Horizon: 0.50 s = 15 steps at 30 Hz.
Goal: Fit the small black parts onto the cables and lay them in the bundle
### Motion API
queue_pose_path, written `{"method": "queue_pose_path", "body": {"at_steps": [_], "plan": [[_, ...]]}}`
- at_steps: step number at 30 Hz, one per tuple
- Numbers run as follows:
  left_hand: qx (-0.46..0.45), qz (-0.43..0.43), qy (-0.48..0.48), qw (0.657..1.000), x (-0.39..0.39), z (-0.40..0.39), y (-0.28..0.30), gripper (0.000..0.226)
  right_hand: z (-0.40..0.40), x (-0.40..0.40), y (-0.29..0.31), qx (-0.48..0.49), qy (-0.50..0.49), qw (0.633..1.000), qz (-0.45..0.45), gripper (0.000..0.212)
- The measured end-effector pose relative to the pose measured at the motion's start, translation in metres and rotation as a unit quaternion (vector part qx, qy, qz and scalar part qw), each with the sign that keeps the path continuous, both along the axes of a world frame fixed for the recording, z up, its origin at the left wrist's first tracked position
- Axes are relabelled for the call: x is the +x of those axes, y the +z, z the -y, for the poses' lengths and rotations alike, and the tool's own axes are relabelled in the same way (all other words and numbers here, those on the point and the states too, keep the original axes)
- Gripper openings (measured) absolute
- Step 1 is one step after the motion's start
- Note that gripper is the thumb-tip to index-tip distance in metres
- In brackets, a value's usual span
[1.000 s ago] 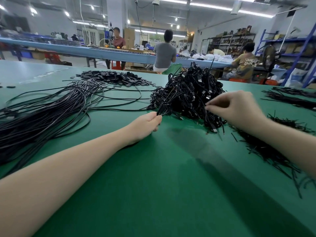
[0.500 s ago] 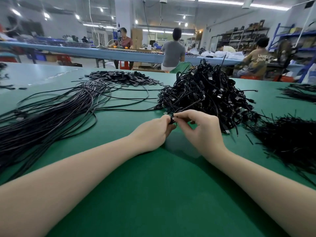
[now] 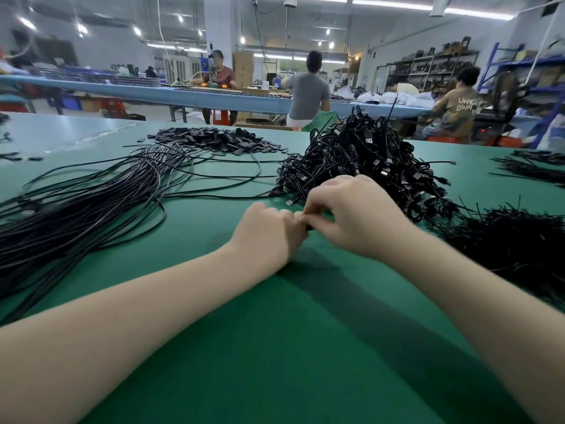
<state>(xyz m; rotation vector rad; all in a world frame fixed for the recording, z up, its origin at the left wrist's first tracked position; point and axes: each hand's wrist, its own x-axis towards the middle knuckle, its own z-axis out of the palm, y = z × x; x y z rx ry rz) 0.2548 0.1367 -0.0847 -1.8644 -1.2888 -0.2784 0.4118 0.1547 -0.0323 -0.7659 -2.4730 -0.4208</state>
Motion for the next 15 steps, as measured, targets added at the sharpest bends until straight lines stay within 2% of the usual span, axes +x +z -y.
{"method": "queue_pose_path", "body": {"at_steps": [2,3,5,7,9,11,13,15], "plan": [[0.018,-0.058,-0.036,0.997,0.002,0.001,-0.001,0.026,-0.012,0.012,0.01,-0.206,0.005,0.978,-0.029,0.015],[0.03,-0.071,-0.067,0.995,0.002,0.003,-0.001,0.024,-0.018,0.02,0.011,-0.314,0.011,0.948,-0.06,0.015],[0.044,-0.053,-0.127,0.989,0.003,0.006,0.001,0.022,-0.026,0.034,0.005,-0.502,0.034,0.852,-0.143,0.018],[0.034,-0.023,-0.169,0.985,0.005,0.008,0.002,0.029,-0.03,0.041,-0.008,-0.623,0.056,0.748,-0.222,0.018],[0.011,0.037,-0.195,0.98,0.006,0.01,0.003,0.033,-0.03,0.038,-0.019,-0.686,0.089,0.661,-0.291,0.007],[-0.049,0.2,-0.217,0.954,0.008,0.013,0.003,0.034,-0.029,0.034,-0.025,-0.705,0.095,0.592,-0.379,0.005],[-0.157,0.373,-0.225,0.886,0.011,0.017,0.0,0.033,-0.029,0.029,-0.03,-0.692,0.09,0.58,-0.421,0.012],[-0.242,0.461,-0.237,0.82,0.013,0.016,-0.003,0.023,-0.027,0.02,-0.034,-0.671,0.109,0.586,-0.442,0.011]]}}
